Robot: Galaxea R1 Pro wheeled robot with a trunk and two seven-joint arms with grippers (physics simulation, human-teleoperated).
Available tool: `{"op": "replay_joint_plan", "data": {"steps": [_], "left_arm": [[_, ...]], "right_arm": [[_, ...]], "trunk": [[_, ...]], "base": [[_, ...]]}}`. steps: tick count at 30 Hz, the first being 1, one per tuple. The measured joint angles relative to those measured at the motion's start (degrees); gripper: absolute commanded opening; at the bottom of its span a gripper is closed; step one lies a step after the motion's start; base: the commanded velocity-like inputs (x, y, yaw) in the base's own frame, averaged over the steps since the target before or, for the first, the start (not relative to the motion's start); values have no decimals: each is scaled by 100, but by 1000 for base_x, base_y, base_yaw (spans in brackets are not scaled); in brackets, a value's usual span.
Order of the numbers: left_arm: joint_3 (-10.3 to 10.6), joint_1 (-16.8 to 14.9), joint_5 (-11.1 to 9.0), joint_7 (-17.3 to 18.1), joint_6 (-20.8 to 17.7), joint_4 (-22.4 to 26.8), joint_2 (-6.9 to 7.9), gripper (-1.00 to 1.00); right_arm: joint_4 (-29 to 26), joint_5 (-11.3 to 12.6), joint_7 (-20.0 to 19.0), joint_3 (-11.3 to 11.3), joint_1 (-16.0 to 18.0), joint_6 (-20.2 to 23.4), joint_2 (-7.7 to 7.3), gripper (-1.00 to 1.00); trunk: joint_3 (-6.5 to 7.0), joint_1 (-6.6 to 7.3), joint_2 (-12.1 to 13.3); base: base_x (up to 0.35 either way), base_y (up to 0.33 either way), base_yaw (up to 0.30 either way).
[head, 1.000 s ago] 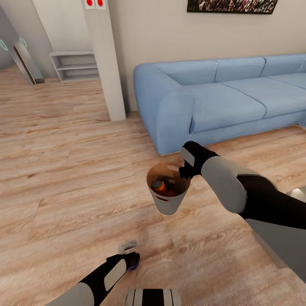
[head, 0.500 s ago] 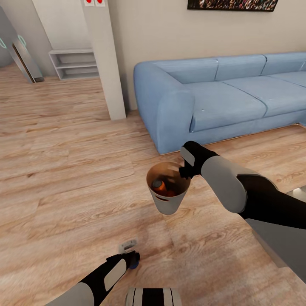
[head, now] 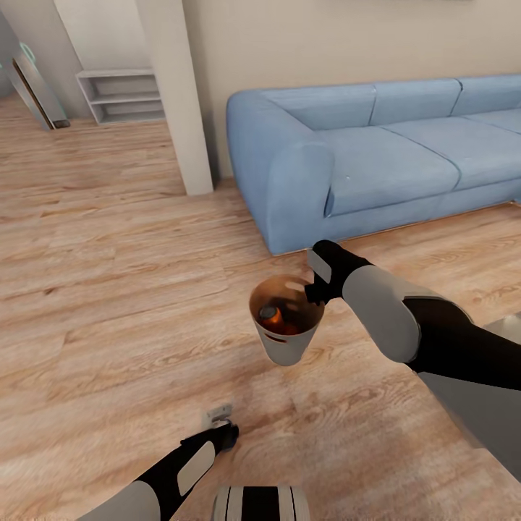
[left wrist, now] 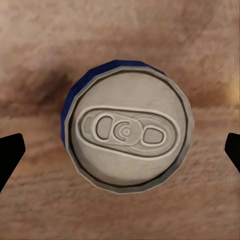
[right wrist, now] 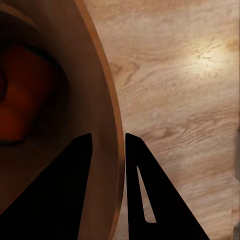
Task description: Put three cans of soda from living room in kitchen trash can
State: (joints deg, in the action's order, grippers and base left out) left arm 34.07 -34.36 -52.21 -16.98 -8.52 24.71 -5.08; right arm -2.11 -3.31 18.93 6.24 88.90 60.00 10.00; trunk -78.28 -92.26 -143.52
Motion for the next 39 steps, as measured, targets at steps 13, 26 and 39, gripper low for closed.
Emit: {"op": "replay_joint_plan", "data": {"steps": [13,26,39], "left_arm": [[273,0,1,18,234,7,-25,100],[418,0,1,18,347,8,-31,100],[437,-23,-7,19,525,11,-28,100]], "right_arm": [[24,5,-1,1,1,0,0,-100],[32,-11,-1,-4,2,0,0,-100],[51,-14,-1,-2,2,0,0,-100]], "trunk": [[-67,-7,-5],[-200,-22,-13],[-200,-22,-13]], "base": [[0,0,0],[0,0,0],[0,0,0]]}}
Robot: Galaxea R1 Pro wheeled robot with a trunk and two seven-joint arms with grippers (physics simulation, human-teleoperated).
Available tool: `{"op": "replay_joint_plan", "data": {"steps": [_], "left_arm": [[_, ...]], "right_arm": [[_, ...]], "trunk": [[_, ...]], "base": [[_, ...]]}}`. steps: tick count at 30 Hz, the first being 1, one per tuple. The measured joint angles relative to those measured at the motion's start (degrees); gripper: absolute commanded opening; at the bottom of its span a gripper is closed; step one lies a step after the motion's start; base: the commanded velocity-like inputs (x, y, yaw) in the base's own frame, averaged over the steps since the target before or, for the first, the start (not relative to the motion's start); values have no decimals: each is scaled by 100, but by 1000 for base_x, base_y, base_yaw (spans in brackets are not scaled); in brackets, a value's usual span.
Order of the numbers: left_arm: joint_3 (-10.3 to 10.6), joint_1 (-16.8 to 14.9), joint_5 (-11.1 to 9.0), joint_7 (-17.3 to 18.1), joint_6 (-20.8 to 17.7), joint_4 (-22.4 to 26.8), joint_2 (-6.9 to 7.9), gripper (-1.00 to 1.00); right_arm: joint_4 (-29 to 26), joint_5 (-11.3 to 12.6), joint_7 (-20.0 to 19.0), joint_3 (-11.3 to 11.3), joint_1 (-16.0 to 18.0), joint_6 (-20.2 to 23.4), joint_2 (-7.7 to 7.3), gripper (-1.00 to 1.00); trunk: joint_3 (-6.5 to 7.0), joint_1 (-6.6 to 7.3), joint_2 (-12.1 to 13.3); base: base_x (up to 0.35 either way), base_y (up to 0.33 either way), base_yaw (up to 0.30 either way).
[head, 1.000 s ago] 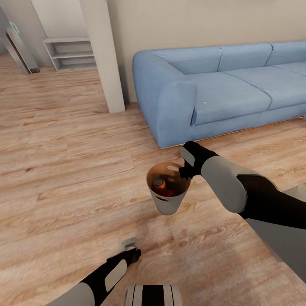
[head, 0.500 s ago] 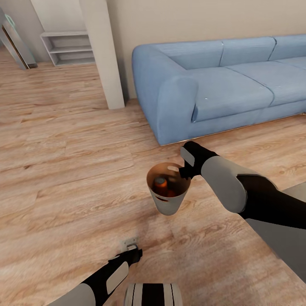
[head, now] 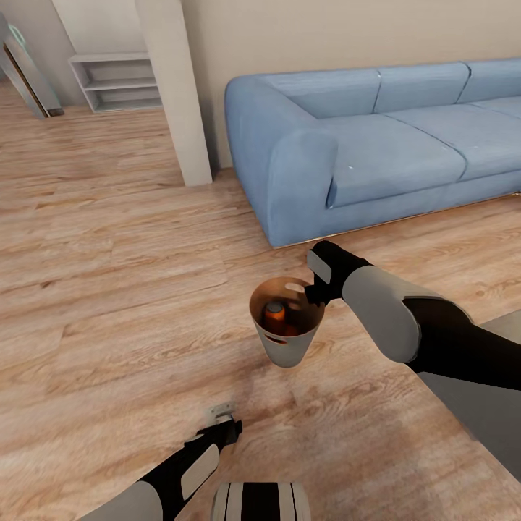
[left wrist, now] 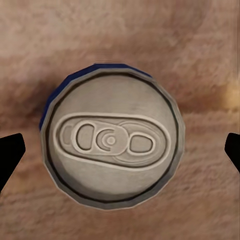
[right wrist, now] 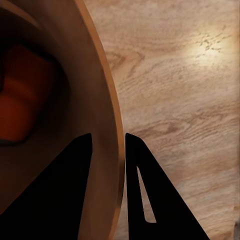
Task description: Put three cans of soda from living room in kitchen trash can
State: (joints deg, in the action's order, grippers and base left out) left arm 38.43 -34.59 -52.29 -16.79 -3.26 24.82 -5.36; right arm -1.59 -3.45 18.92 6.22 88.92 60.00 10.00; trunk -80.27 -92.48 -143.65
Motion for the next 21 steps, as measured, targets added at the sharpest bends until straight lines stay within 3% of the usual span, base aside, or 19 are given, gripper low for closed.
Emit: {"op": "replay_joint_plan", "data": {"steps": [11,15,21], "left_arm": [[4,-4,6,0,112,-3,0,100],[5,-4,7,0,136,-3,0,100],[6,-4,8,0,148,-3,0,100]], "right_arm": [[1,2,0,1,0,0,0,-100],[1,7,0,7,-1,0,0,-100],[14,-4,1,3,-1,0,0,-100]], "trunk": [[0,0,0],[-88,-11,-5],[-110,-14,-6]], "base": [[0,0,0],[0,0,0],[0,0,0]]}}
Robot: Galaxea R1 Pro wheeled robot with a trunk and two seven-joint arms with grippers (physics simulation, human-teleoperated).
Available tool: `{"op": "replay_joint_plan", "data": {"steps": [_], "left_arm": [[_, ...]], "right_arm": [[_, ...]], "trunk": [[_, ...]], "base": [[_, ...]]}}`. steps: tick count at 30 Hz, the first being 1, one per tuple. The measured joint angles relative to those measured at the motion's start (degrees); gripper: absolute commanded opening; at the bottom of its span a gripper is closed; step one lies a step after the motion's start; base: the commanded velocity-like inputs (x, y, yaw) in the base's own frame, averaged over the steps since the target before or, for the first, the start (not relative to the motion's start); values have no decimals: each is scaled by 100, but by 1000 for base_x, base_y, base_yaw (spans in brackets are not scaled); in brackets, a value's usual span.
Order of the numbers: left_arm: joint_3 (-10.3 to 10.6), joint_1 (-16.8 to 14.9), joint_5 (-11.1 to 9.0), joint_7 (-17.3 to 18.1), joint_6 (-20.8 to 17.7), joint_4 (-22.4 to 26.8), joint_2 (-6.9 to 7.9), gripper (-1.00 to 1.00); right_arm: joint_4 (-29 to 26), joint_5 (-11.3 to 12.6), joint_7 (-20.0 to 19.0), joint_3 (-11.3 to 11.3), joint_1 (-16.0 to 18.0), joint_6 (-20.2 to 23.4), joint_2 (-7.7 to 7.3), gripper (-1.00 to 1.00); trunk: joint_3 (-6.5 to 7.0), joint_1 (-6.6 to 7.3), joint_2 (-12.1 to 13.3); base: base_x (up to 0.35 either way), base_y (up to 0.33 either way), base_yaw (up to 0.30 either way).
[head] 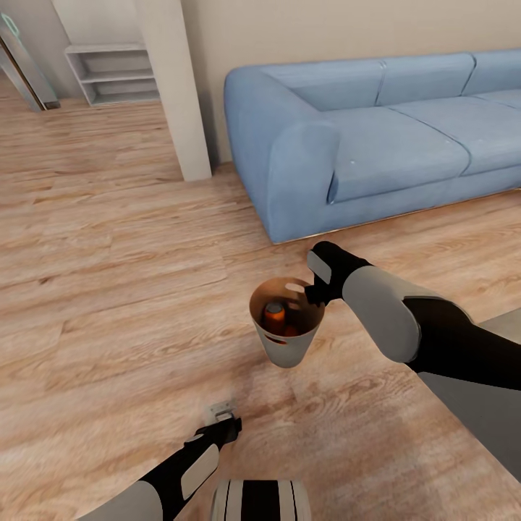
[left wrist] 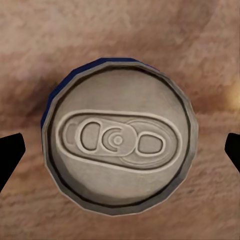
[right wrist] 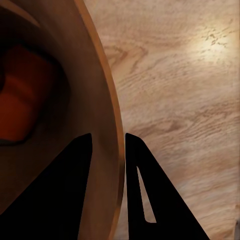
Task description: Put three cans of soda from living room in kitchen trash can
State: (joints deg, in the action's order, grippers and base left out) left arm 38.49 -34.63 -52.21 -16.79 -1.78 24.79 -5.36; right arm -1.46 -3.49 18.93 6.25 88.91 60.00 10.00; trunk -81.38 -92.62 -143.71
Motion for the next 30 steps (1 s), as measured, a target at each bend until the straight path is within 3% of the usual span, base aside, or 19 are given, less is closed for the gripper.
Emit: {"op": "replay_joint_plan", "data": {"steps": [3,12,19,30], "left_arm": [[0,0,0,0,1,0,0,100],[0,0,1,0,7,0,0,100],[0,0,-1,0,17,0,0,100],[0,-3,1,0,75,7,-8,100]], "right_arm": [[8,12,-1,4,0,0,0,-100],[14,-2,-1,-5,1,0,0,-100],[22,-6,1,-5,0,0,0,-100],[80,-6,-2,4,-1,0,0,-100]], "trunk": [[-67,-8,-4],[-67,-7,-5],[-222,-26,-13],[-222,-25,-14]], "base": [[0,0,0],[0,0,0],[0,0,0],[0,0,0]]}}
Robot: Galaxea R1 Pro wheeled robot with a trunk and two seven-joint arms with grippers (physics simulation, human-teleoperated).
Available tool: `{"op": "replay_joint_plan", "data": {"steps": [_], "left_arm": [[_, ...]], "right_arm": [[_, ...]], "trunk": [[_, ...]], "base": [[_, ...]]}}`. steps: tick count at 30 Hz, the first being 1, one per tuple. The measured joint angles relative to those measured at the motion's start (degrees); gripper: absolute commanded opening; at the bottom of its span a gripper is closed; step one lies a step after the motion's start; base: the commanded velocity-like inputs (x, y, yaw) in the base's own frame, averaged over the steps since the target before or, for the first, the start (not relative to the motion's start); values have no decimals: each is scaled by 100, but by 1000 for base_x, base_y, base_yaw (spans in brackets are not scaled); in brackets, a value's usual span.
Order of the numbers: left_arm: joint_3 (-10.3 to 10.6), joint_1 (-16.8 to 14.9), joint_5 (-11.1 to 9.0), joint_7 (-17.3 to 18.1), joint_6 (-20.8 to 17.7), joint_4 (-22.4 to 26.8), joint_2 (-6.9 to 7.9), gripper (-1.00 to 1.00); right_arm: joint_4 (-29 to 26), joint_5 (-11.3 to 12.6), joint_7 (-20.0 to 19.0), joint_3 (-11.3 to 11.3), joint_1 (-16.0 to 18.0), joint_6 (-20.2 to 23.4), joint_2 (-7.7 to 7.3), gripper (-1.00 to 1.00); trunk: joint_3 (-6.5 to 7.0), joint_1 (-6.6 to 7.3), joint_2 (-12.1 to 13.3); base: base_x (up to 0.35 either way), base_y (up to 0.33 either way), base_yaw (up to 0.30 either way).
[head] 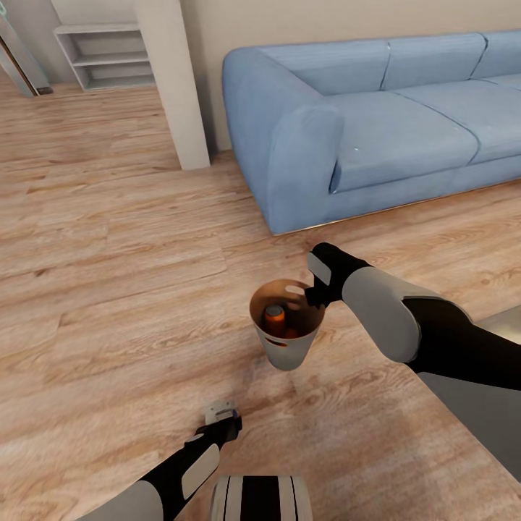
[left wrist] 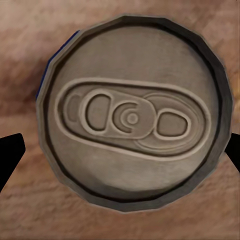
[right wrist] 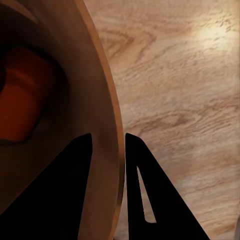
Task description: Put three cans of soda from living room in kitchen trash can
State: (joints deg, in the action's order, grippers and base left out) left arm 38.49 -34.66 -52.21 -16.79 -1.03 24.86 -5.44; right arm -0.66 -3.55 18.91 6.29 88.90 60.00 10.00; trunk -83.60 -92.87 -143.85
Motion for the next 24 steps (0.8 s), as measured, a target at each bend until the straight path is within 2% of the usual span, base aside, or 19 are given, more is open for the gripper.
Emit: {"op": "replay_joint_plan", "data": {"steps": [24], "left_arm": [[0,-40,0,0,6,54,-6,100]], "right_arm": [[29,-5,1,-5,-2,0,0,-100]], "trunk": [[0,0,0]], "base": [[0,0,0]]}}
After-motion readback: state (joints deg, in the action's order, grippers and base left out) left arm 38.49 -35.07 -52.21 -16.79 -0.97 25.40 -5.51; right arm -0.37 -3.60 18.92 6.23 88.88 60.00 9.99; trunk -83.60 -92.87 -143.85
